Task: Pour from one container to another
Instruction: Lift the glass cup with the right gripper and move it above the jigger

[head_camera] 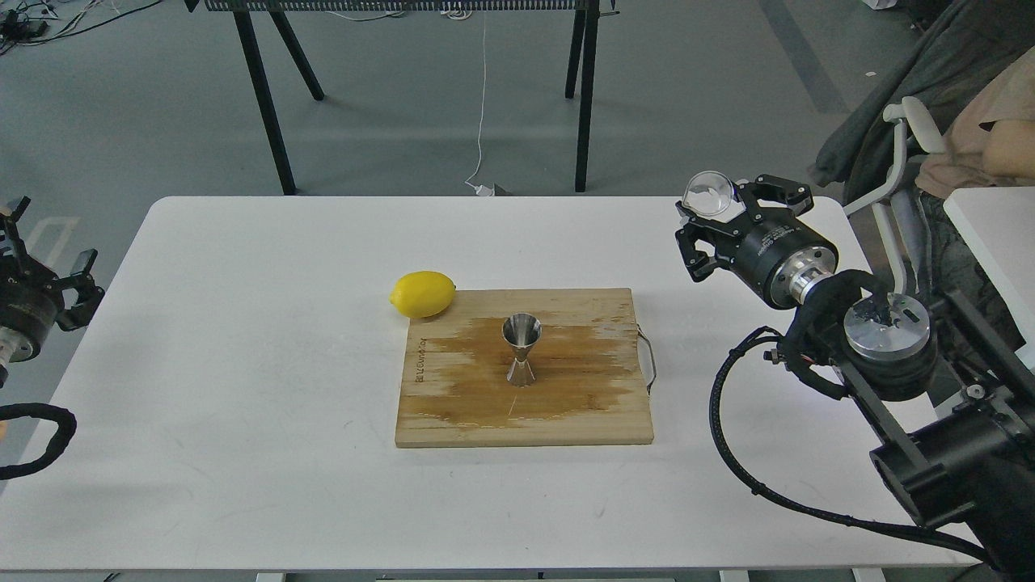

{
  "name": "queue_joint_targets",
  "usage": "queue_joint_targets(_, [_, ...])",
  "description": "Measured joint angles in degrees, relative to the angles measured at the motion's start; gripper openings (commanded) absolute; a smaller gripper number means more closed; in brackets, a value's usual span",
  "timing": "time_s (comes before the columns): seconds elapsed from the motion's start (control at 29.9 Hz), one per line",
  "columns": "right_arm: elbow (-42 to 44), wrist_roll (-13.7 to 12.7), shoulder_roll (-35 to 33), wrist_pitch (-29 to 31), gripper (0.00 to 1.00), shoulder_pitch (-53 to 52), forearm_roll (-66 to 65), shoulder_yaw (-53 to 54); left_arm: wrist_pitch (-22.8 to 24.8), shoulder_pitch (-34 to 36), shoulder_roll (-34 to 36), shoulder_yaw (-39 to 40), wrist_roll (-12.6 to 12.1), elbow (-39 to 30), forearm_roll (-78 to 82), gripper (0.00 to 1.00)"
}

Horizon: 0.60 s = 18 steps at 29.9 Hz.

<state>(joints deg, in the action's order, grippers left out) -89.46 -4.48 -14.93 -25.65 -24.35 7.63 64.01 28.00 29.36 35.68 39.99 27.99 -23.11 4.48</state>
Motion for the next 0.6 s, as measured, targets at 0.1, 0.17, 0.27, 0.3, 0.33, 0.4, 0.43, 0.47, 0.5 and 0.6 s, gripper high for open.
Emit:
queue_joint_targets(0.1, [-0.07, 0.56, -0.16, 0.41, 0.44, -3.31, -3.0, -4.92, 0.0, -0.02, 0.0, 0.0, 0.0, 0.0, 0.0, 0.95])
queue_joint_targets(0.17, [-0.07, 0.67, -0.06, 0.53, 0.44, -4.84, -5.96, -8.13, 0.0, -0.08, 0.0, 0.0, 0.0, 0.0, 0.0, 0.95])
queue_joint_targets(0.27, [0.14, 0.73, 0.12, 0.61, 0.44, -6.51, -10.31, -12.66, 0.0, -0.23, 0.0, 0.0, 0.0, 0.0, 0.0, 0.95])
queue_joint_targets(0.3, [0.22, 0.75, 0.14, 0.61, 0.44, -6.93, -11.62, -14.15, 0.0, -0.26, 0.0, 0.0, 0.0, 0.0, 0.0, 0.95])
queue_joint_targets(0.33, [0.28, 0.76, 0.15, 0.61, 0.44, -7.32, -12.83, -15.56, 0.0, -0.3, 0.0, 0.0, 0.0, 0.0, 0.0, 0.95])
queue_joint_targets(0.4, [0.32, 0.77, 0.16, 0.61, 0.44, -7.89, -14.97, -17.94, 0.0, -0.34, 0.0, 0.0, 0.0, 0.0, 0.0, 0.95])
queue_joint_targets(0.43, [0.33, 0.78, 0.16, 0.61, 0.44, -8.12, -16.02, -19.09, 0.0, -0.36, 0.0, 0.0, 0.0, 0.0, 0.0, 0.95])
queue_joint_targets(0.47, [0.35, 0.78, 0.17, 0.61, 0.44, -8.28, -16.81, -19.95, 0.0, -0.39, 0.0, 0.0, 0.01, 0.0, 0.0, 0.95])
queue_joint_targets(0.5, [0.39, 0.78, 0.17, 0.61, 0.44, -8.45, -17.62, -20.87, 0.0, -0.42, -0.01, 0.0, 0.01, 0.0, 0.0, 0.95])
queue_joint_targets(0.6, [0.48, 0.78, 0.17, 0.61, 0.44, -8.72, -19.49, -22.92, 0.0, -0.48, -0.08, 0.0, 0.02, 0.0, 0.0, 0.95])
